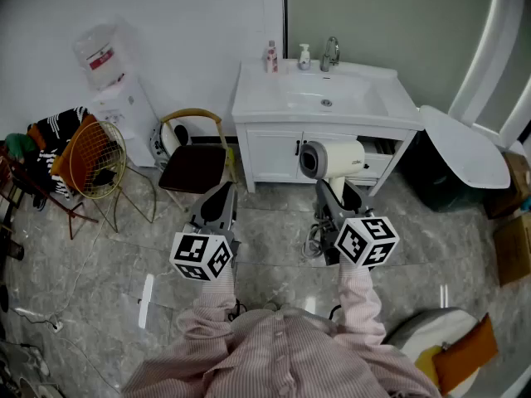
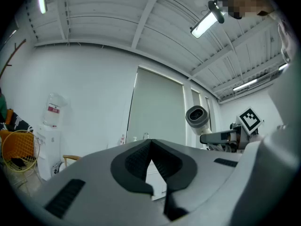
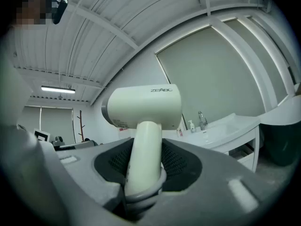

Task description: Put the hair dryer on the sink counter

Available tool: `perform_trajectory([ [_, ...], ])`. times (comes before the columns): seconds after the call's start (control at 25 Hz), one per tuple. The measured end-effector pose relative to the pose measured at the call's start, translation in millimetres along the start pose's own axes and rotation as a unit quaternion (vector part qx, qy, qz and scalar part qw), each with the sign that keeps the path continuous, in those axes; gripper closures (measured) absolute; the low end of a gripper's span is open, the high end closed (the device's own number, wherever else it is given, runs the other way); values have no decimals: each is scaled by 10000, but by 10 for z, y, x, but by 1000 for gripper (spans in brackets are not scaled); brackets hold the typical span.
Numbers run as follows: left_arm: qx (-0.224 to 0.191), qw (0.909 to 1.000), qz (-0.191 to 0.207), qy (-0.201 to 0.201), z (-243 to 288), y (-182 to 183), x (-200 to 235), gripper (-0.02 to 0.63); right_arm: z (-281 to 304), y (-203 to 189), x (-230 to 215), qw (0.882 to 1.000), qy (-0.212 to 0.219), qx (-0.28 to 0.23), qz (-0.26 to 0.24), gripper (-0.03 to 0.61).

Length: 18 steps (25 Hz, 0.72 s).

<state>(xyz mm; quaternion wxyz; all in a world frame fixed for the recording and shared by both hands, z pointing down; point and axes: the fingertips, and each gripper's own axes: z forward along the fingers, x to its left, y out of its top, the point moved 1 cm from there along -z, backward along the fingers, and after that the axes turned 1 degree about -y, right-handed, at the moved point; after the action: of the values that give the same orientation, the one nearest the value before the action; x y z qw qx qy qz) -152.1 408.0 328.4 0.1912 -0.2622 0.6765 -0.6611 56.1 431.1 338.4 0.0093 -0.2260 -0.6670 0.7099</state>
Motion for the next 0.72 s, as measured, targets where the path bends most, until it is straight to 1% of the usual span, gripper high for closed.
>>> perform_trajectory([
  [0.4,85,10000,-29,37,31,-81,-128,617,-83,-31,-120,10000,-24,16,22,417],
  [0.72,192,9997,-73,111,90,-210,-165,617,-36,-121,-252,9998,18,55,210,417],
])
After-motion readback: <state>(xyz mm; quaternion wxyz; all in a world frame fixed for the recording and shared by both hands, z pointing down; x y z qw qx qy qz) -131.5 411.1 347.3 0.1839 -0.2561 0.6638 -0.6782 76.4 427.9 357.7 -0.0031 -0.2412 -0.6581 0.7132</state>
